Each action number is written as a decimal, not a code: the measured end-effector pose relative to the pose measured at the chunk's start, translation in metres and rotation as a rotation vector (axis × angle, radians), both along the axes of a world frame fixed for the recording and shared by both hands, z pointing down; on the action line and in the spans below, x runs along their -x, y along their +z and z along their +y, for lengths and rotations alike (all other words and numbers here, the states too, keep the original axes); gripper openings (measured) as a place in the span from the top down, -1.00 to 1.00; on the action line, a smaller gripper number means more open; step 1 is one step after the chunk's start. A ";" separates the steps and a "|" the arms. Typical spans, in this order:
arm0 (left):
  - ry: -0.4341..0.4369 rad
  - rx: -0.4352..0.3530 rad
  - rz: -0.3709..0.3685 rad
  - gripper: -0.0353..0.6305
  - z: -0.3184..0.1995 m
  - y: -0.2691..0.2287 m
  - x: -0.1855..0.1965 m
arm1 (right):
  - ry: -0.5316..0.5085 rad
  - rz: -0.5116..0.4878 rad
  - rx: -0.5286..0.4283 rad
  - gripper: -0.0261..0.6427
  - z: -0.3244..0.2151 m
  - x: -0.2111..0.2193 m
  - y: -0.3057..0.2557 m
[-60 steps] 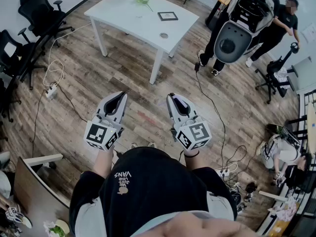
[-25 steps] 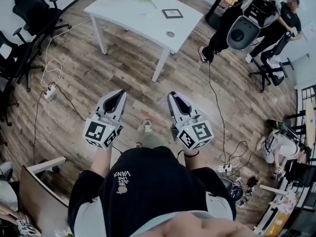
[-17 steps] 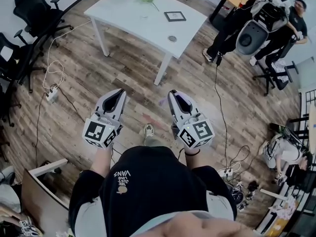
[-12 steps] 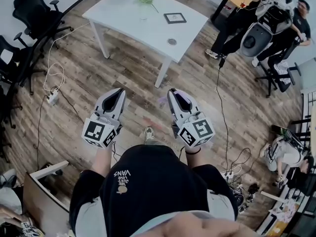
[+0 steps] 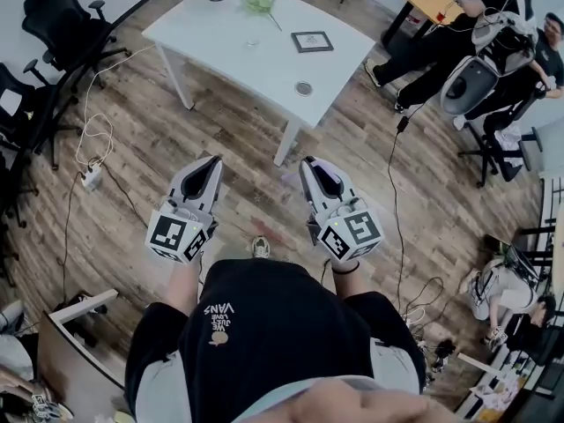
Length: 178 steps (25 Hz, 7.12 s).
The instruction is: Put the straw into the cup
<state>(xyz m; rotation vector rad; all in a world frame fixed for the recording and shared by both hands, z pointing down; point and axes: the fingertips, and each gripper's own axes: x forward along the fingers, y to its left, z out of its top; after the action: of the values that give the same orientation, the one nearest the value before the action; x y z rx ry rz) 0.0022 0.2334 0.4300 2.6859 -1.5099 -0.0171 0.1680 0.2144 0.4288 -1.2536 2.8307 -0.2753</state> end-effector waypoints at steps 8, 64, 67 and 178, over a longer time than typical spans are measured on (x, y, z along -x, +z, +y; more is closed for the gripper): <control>-0.011 0.012 0.002 0.84 -0.028 0.005 0.009 | 0.000 -0.004 0.011 0.80 -0.030 0.005 0.006; -0.004 0.020 -0.019 0.84 -0.345 -0.001 0.052 | -0.006 -0.015 0.004 0.80 -0.352 0.056 -0.007; 0.006 0.027 -0.011 0.84 -0.364 0.002 0.055 | 0.002 -0.012 0.013 0.80 -0.368 0.060 -0.003; 0.167 0.011 0.021 0.84 -0.547 -0.019 0.097 | 0.087 0.061 0.002 0.88 -0.537 0.133 -0.016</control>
<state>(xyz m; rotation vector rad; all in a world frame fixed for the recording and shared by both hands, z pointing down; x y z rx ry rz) -0.0952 -0.3135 0.4106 2.7835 -1.2722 -0.0280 0.0353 -0.3227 0.4132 -1.4043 2.8169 -0.2411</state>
